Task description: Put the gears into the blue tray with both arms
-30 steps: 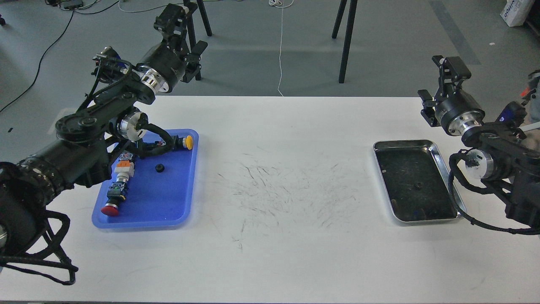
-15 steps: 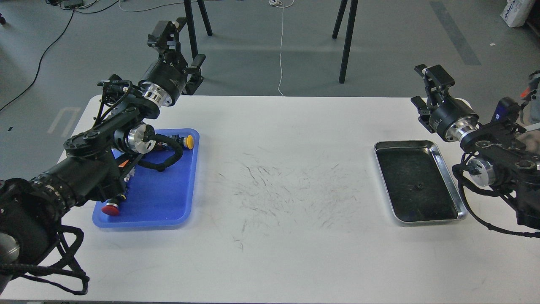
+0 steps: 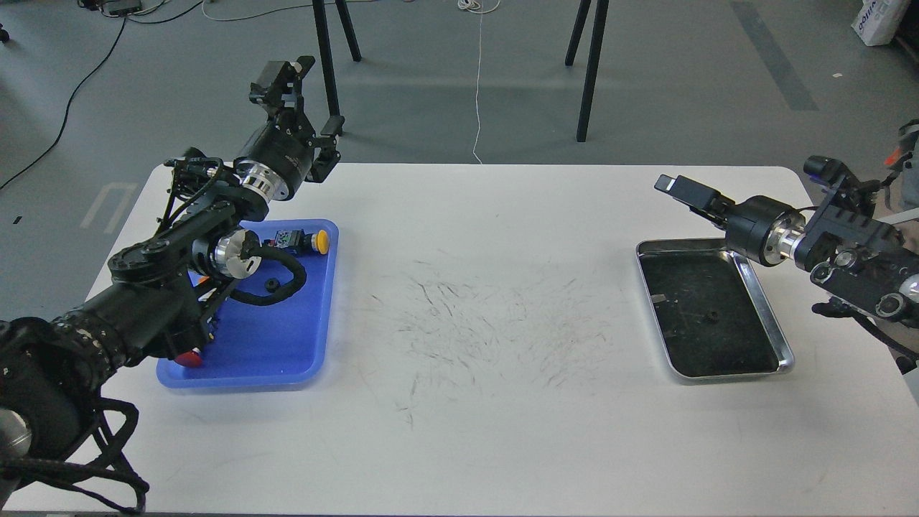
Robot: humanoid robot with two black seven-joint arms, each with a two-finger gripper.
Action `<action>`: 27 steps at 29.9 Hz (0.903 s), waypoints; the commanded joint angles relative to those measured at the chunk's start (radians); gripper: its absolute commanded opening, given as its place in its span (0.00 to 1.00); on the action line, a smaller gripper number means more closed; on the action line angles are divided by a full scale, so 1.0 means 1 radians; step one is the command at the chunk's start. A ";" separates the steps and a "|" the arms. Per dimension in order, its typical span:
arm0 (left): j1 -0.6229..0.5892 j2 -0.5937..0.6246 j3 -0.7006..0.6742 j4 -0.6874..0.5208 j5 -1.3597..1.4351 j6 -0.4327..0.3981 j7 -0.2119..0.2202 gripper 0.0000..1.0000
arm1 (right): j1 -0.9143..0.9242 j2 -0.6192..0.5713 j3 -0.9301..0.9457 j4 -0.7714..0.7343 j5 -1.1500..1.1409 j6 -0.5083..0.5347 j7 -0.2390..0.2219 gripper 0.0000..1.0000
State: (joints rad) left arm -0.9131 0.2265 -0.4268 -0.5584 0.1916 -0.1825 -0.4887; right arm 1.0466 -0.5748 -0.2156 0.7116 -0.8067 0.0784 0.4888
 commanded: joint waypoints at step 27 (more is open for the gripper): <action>0.000 0.004 0.003 0.000 0.051 0.008 0.000 1.00 | 0.151 -0.059 -0.203 0.054 -0.690 0.141 0.000 0.98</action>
State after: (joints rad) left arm -0.9143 0.2297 -0.4229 -0.5583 0.2281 -0.1750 -0.4887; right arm 1.1758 -0.6323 -0.4168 0.7451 -1.4599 0.1650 0.4888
